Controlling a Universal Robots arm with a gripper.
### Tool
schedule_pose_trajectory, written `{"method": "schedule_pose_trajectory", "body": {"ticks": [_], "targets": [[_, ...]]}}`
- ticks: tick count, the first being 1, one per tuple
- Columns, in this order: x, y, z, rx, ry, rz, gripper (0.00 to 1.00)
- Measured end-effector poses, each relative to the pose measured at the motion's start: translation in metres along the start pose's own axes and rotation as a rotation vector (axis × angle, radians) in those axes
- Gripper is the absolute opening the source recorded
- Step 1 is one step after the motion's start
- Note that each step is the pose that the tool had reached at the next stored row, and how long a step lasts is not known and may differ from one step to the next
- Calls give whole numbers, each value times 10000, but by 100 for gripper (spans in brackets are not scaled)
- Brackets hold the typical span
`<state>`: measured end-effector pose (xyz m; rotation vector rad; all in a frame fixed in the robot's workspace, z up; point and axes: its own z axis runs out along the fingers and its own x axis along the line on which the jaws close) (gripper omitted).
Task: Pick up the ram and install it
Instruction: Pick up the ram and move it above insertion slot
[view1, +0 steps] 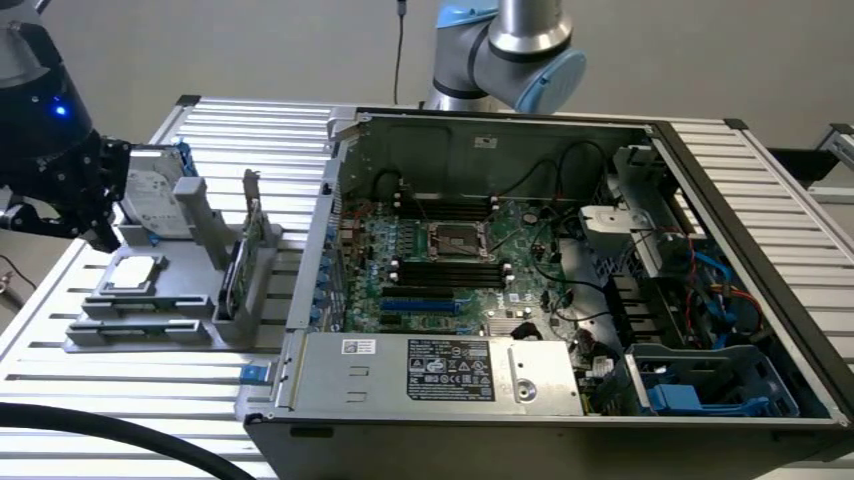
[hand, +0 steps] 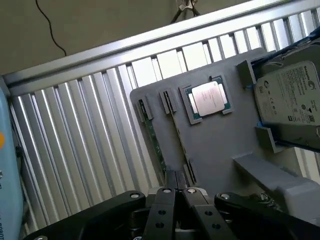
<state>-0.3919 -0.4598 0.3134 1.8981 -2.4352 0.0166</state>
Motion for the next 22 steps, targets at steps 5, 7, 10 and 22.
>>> {"method": "schedule_pose_trajectory", "body": {"ticks": [5,7,10,22], "targets": [[-1,9,70,60,-2,-818,11],[5,42,110,86,-35,-926,11],[18,109,163,100,-52,-1031,11],[30,169,356,156,-55,-2370,11]]}}
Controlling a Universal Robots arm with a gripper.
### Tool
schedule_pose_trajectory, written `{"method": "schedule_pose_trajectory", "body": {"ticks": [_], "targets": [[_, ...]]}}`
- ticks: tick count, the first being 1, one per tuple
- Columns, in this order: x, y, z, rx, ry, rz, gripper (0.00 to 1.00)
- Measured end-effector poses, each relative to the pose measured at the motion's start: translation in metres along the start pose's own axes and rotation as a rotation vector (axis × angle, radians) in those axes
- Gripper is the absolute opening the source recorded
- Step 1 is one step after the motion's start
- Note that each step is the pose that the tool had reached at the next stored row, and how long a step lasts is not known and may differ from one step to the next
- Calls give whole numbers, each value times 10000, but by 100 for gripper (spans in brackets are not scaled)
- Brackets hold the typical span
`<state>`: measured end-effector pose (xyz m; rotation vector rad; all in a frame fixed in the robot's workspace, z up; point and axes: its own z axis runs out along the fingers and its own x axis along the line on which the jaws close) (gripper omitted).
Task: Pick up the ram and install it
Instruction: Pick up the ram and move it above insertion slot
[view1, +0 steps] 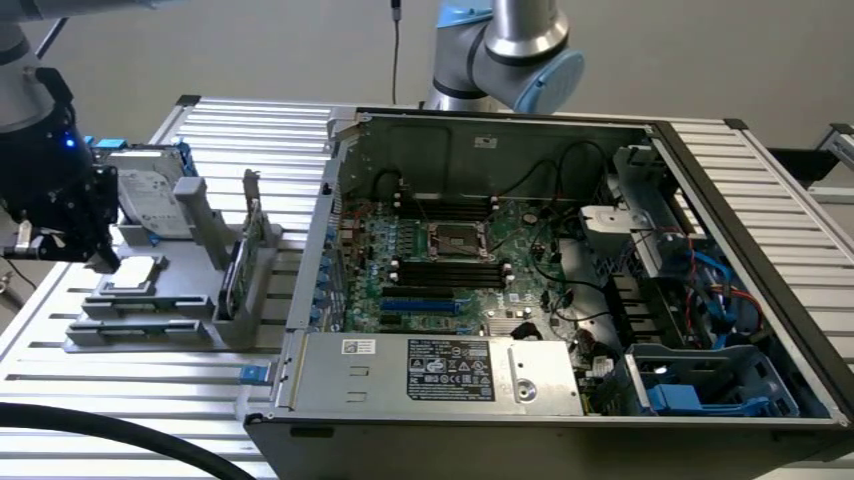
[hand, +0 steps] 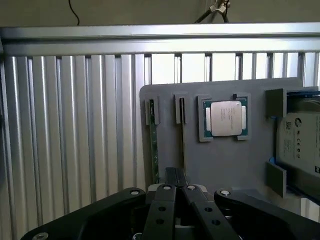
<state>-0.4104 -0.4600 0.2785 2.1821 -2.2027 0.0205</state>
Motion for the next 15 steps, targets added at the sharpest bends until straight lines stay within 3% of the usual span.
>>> {"method": "schedule_pose_trajectory", "body": {"ticks": [5,10,11,15], "targets": [[62,46,77,10,-31,-96,11],[168,54,159,16,-99,-160,24],[174,54,176,17,-105,-169,31],[191,53,249,19,-120,-230,31]]}}
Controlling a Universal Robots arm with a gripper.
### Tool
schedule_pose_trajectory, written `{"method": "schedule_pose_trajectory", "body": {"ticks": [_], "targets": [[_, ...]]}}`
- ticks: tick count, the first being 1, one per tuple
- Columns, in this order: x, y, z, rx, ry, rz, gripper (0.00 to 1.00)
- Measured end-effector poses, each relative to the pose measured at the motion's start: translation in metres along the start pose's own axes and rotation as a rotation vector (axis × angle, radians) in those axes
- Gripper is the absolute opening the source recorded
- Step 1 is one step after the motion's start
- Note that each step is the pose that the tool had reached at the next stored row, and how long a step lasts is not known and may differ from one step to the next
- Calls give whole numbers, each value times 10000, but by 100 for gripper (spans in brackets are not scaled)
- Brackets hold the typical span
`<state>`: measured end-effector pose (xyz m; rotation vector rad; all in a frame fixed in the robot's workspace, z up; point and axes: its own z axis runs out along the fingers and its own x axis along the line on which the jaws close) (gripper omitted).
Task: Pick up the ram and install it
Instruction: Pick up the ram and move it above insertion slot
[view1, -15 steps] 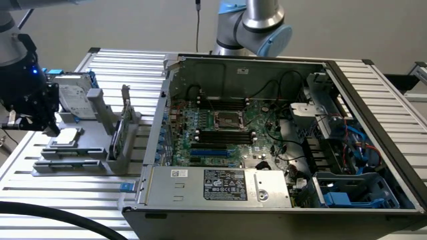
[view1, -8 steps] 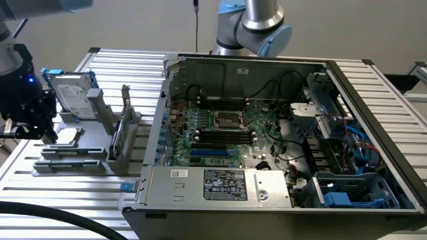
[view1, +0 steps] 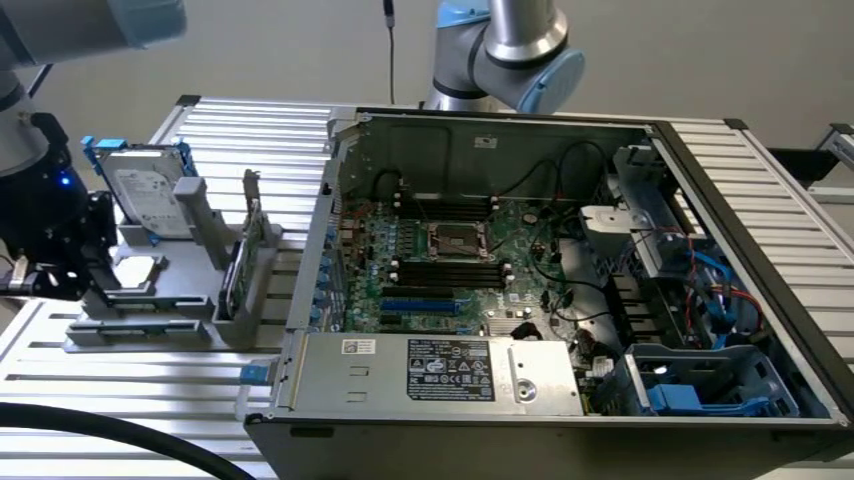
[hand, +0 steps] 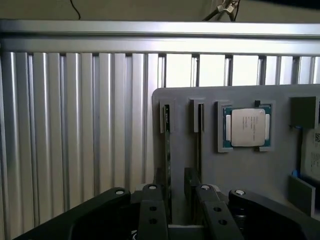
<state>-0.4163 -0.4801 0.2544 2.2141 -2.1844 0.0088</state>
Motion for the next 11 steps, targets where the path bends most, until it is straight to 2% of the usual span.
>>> {"method": "schedule_pose_trajectory", "body": {"ticks": [11], "targets": [[21,-15,198,12,6,-450,31]]}}
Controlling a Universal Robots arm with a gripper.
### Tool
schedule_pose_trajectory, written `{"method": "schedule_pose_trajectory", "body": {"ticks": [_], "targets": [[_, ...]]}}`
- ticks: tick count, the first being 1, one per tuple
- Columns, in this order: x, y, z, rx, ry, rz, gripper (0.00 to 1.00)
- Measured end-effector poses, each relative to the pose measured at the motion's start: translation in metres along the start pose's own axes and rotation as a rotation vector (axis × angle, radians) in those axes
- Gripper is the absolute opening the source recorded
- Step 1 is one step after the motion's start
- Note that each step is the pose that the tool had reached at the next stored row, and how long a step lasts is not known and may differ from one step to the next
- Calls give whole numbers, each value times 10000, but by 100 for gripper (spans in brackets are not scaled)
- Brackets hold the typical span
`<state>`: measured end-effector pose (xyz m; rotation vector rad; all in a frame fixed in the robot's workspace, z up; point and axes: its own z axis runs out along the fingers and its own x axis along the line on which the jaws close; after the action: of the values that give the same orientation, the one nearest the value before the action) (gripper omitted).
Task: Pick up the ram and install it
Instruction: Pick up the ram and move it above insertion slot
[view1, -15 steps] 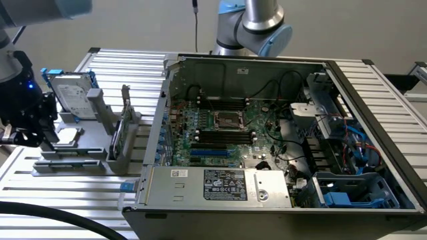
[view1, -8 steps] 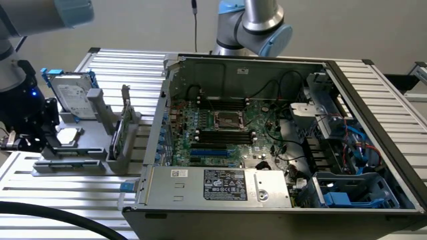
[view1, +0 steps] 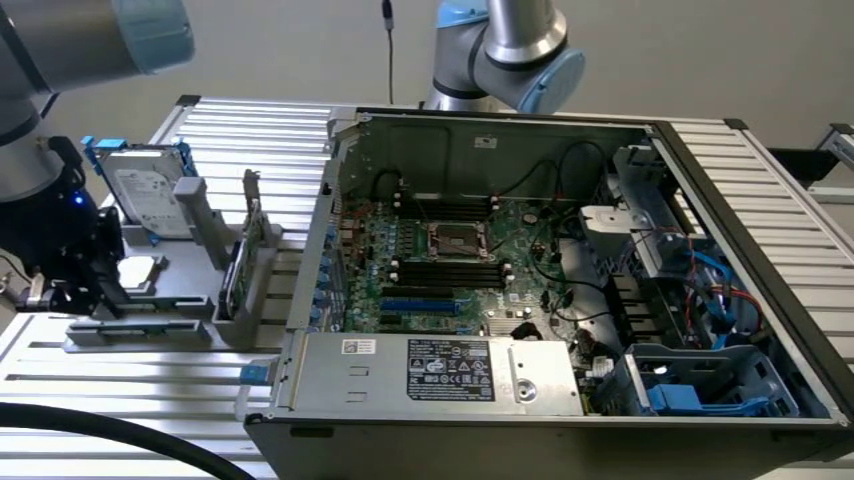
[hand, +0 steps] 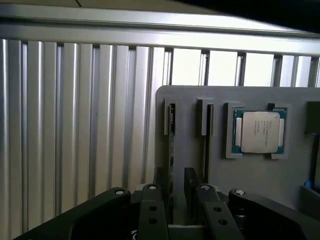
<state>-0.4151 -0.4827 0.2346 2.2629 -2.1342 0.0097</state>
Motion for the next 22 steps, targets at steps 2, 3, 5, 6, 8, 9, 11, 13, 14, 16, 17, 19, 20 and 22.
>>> {"method": "schedule_pose_trajectory", "body": {"ticks": [2,3,5,6,8,9,11,13,14,16,17,19,20,22], "targets": [[1,-6,32,3,2,-128,31],[1,-8,47,4,4,-192,31],[1,-13,79,9,5,-321,31],[2,-16,95,10,6,-381,31],[5,-19,121,13,8,-494,31],[6,-21,133,13,9,-549,31],[9,-25,156,17,6,-651,31],[11,-29,179,21,-4,-750,31],[13,-31,189,23,-10,-794,31],[16,-34,206,25,-22,-877,31],[19,-35,214,25,-29,-911,31],[32,-36,230,31,-50,-953,31],[42,-35,239,33,-67,-964,31],[55,-35,259,40,-119,-970,31]]}}
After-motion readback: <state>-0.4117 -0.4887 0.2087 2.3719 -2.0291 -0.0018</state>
